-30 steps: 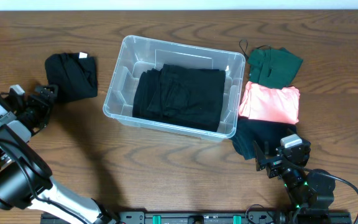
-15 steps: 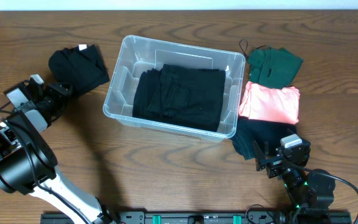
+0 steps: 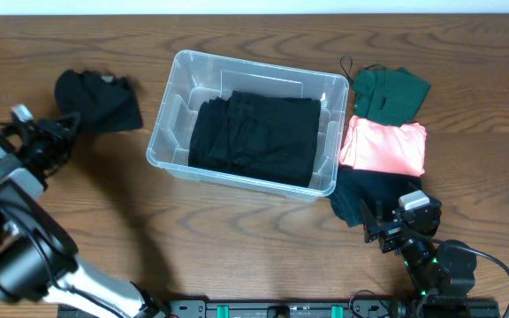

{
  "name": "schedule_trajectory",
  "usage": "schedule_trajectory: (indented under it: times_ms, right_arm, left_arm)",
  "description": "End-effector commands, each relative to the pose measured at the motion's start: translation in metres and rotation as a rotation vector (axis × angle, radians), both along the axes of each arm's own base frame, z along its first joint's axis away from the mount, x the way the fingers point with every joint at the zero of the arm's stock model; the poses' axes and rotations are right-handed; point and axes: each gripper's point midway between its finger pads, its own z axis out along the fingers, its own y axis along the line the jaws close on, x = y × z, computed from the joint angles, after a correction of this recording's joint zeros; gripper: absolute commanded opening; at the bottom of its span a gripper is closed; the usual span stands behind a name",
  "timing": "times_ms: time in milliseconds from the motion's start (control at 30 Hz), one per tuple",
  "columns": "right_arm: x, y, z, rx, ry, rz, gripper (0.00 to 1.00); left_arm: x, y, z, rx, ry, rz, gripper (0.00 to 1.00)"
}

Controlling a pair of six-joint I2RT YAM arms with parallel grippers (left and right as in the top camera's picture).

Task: Pack container
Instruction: 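Carry the black shirt with the left gripper into the bin and release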

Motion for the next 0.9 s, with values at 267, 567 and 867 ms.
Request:
schedule_trajectory:
  times_ms: [267,567,867]
  right_arm:
    - [-0.001,0.002,0.000,0.005,0.000,0.006,0.99]
    - [-0.001,0.002,0.000,0.005,0.000,0.006,0.99]
    - [-0.001,0.002,0.000,0.005,0.000,0.006,0.99]
  left_arm:
    - [-0.051,-0.118,0.222,0.157,-0.433,-0.296,0.06]
    - [-0.080,-0.249,0.273,0.271,-0.644,-0.561,0.06]
    - [-0.060,-0.328,0.182,0.220,-0.500,-0.845,0.06]
